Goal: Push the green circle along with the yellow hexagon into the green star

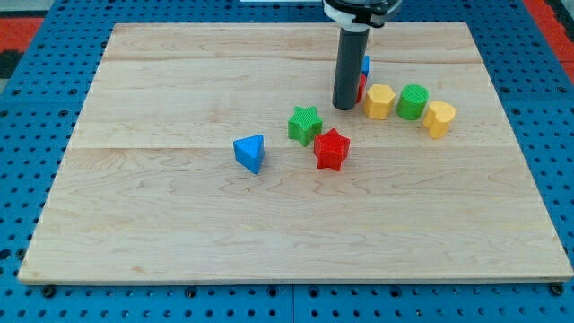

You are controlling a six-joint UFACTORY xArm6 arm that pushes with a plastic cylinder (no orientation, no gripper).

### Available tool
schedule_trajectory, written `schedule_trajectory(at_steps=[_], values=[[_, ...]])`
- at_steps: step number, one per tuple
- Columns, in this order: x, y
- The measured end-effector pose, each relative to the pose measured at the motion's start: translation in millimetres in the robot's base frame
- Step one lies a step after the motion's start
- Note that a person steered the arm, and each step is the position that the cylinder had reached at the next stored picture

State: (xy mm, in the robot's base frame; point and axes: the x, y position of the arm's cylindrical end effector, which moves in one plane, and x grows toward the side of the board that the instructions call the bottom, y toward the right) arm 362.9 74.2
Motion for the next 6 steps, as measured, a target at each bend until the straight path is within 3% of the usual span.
schedule_trajectory(at_steps=[3, 4, 6], values=[[-62.5, 166.9], [-12.4, 201.9], [4.4, 77.6]])
